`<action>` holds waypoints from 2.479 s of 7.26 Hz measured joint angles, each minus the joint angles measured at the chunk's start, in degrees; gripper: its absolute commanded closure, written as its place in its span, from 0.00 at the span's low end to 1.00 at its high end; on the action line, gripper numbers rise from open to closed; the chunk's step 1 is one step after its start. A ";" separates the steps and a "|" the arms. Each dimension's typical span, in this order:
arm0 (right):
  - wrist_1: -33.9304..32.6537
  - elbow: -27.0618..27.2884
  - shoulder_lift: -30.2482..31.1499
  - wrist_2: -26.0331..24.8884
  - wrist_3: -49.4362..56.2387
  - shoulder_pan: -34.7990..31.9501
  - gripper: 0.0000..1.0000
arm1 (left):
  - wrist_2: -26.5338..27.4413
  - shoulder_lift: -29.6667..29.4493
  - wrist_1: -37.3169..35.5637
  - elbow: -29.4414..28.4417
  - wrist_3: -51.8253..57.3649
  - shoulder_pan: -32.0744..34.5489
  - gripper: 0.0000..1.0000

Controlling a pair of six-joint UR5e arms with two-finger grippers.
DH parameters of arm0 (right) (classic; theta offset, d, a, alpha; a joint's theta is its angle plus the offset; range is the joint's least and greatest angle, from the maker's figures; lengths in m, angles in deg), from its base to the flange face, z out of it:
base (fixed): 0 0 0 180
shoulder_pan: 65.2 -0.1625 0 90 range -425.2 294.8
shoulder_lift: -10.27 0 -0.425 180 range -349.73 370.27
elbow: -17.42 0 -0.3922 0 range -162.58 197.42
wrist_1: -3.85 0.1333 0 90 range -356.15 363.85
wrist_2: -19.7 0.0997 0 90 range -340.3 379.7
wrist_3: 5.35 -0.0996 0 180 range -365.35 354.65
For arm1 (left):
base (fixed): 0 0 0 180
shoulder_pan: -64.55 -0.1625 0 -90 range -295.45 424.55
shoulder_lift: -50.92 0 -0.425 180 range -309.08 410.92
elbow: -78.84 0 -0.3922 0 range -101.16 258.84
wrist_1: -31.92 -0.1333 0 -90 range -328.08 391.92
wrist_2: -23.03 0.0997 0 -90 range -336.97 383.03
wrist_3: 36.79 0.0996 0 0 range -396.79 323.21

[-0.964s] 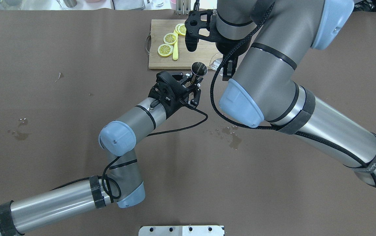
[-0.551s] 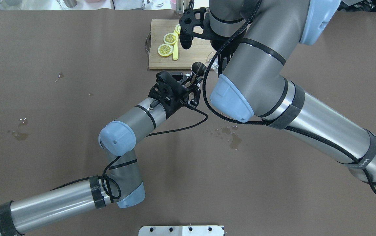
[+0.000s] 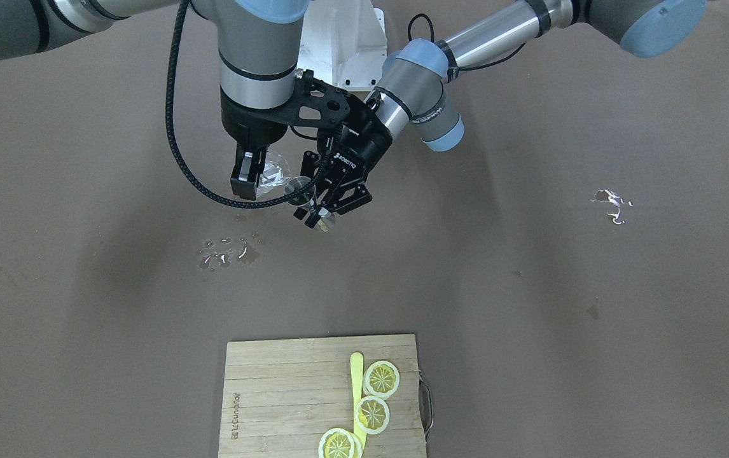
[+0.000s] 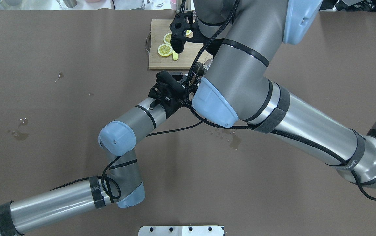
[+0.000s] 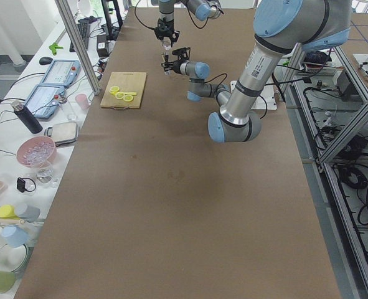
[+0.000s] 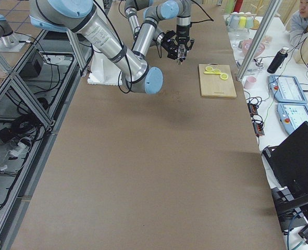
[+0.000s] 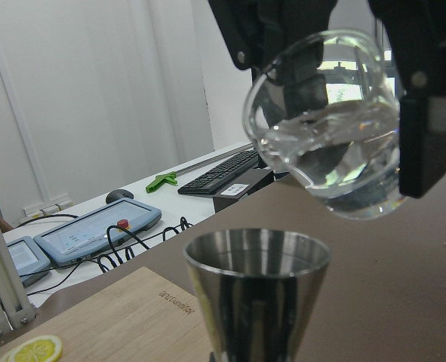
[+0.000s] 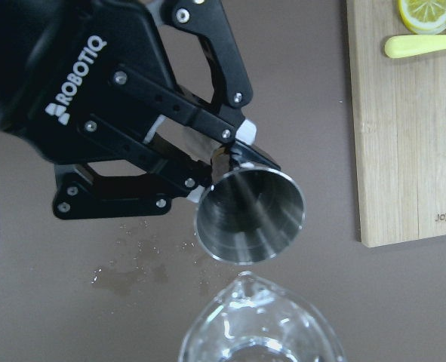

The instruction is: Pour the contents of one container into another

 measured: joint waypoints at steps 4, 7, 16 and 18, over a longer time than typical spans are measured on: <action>-4.66 -0.20 -1.31 -2.97 3.02 0.67 1.00 | 0.00 0.01 0.00 -0.01 0.00 0.00 1.00; -4.59 -2.10 -2.20 -3.54 2.94 1.28 1.00 | 0.00 0.01 0.00 -0.06 0.00 0.00 1.00; -1.85 -6.63 -3.70 -4.30 2.53 1.21 1.00 | -0.01 0.24 0.02 0.02 0.10 0.05 1.00; -1.32 -6.76 -3.92 -4.13 2.29 1.01 1.00 | -0.07 0.48 0.21 0.29 0.22 0.14 1.00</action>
